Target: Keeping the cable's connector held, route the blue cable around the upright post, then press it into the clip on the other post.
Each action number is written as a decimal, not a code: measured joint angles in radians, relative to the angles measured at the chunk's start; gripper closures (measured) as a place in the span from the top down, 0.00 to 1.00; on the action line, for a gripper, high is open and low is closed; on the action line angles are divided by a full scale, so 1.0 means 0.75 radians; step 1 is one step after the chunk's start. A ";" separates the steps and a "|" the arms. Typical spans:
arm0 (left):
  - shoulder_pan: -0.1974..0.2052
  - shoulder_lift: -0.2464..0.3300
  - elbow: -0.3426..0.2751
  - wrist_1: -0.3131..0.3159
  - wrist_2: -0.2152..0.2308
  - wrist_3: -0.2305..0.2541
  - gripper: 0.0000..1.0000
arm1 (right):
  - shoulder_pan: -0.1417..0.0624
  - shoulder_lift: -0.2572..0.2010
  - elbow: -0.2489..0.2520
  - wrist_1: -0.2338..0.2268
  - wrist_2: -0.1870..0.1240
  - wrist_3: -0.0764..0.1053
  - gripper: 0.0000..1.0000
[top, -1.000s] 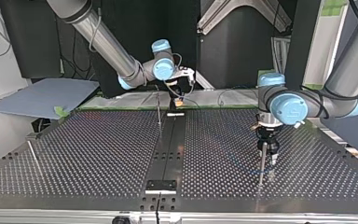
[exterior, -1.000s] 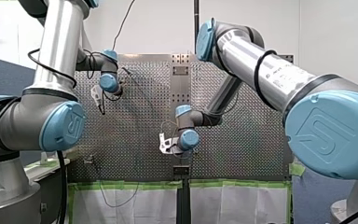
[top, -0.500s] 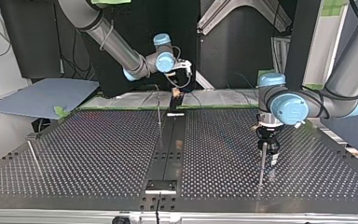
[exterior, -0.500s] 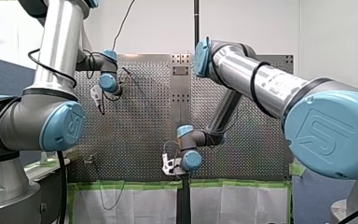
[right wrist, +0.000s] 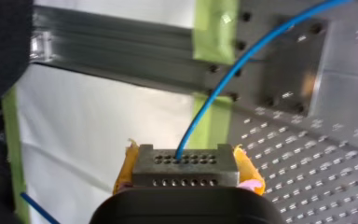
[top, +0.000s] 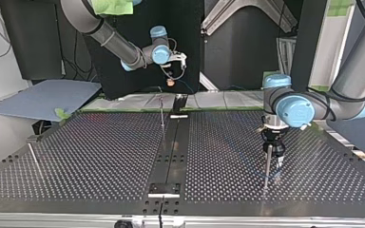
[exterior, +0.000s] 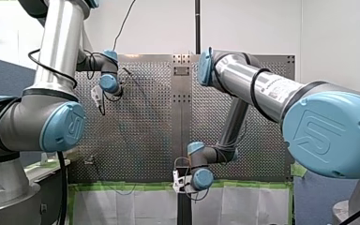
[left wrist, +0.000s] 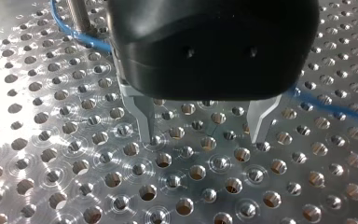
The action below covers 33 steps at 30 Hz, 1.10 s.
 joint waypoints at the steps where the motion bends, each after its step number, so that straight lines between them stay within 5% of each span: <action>1: 0.000 0.000 0.000 0.000 0.000 0.000 0.98 | -0.002 0.006 0.006 -0.010 0.001 0.000 0.00; 12: 0.000 0.000 0.000 0.000 0.000 -0.003 0.98 | -0.029 0.102 0.042 -0.127 0.020 0.026 0.00; 24: 0.000 0.000 0.000 0.000 0.000 -0.005 0.98 | -0.072 0.119 0.083 -0.258 0.028 0.056 0.00; 33: 0.000 0.000 0.000 0.000 0.000 -0.008 0.98 | -0.108 0.168 0.098 -0.296 0.047 0.070 0.00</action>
